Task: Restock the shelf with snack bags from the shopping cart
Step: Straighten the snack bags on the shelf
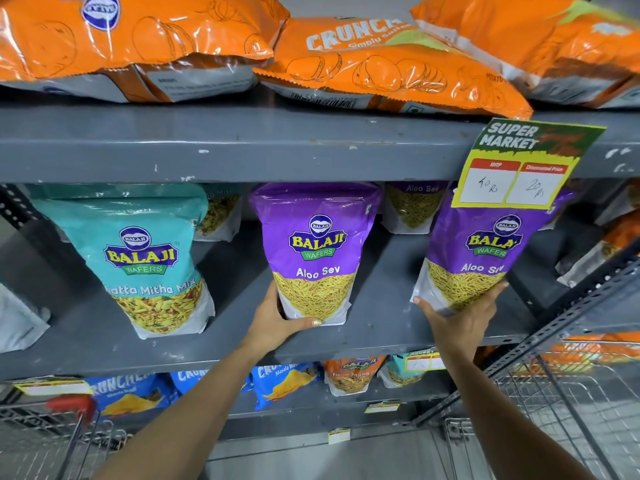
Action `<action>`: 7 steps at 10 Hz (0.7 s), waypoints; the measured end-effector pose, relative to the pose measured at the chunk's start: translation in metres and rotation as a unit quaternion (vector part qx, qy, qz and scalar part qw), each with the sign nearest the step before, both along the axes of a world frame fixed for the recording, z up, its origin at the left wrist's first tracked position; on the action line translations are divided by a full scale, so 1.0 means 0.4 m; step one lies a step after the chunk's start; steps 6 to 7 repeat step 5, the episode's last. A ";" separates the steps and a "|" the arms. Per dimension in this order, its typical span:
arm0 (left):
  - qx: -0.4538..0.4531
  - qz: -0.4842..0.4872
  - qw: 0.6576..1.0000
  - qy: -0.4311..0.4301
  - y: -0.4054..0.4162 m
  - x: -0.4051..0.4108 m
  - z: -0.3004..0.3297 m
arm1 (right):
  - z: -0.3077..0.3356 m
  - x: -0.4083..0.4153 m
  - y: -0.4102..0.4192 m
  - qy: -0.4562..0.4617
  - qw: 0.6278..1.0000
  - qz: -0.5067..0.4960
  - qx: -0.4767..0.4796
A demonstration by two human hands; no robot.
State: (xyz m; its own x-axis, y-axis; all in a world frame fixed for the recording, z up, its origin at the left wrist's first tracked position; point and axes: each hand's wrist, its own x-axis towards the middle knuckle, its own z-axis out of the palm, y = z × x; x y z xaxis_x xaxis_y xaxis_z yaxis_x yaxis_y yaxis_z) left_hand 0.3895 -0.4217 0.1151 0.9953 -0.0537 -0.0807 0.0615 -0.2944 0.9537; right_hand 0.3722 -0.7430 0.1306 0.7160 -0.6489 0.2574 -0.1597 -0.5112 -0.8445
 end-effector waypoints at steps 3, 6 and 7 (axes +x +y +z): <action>-0.005 0.007 1.000 0.000 -0.004 -0.008 0.002 | 0.009 -0.011 -0.001 0.001 1.000 0.005 -0.004; -0.028 0.002 0.999 -0.016 0.004 -0.049 0.007 | 0.033 -0.071 0.051 -0.051 0.999 -0.011 0.007; -0.028 0.002 0.999 -0.016 0.004 -0.049 0.007 | 0.033 -0.071 0.051 -0.051 0.999 -0.011 0.007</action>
